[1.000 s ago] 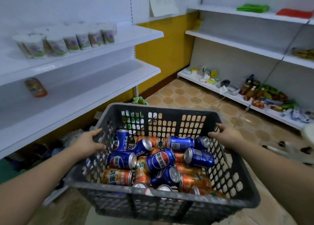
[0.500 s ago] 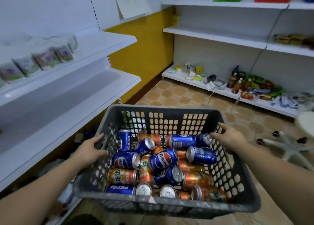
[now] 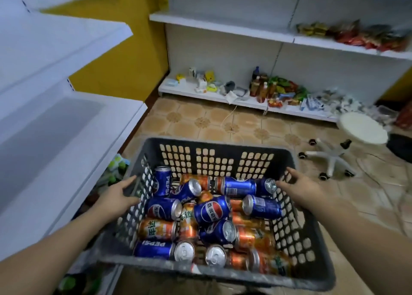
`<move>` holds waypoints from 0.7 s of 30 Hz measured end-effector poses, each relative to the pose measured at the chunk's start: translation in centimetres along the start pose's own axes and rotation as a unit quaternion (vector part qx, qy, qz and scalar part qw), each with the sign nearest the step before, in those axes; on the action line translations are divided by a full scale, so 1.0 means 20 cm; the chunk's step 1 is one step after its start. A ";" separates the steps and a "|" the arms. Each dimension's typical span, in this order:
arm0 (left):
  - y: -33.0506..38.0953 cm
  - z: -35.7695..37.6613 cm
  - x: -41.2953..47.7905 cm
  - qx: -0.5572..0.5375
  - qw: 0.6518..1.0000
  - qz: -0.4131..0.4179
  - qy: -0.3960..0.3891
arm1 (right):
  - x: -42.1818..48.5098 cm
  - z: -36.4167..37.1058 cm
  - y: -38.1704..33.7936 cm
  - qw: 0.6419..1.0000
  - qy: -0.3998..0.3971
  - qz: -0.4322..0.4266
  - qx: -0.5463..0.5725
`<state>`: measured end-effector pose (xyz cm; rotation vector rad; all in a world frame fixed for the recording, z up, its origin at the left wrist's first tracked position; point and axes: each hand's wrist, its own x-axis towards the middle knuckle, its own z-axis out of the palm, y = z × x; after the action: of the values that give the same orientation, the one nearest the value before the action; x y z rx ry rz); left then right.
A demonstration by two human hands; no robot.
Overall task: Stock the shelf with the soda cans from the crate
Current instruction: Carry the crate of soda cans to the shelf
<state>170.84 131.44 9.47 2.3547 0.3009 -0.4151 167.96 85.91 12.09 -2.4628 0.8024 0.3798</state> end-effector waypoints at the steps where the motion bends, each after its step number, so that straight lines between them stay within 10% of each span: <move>1: 0.00 -0.02 0.05 -0.001 1.000 -0.002 -0.001 | 0.02 0.04 0.01 1.000 -0.011 0.009 0.009; 21: -0.29 0.66 1.38 -0.038 0.999 -0.028 0.000 | 1.37 0.87 -0.08 0.991 -0.045 0.046 0.120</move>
<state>191.57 129.18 -13.71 2.2762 0.3761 -0.4233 188.74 83.97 -12.87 -2.1765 0.8729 0.4019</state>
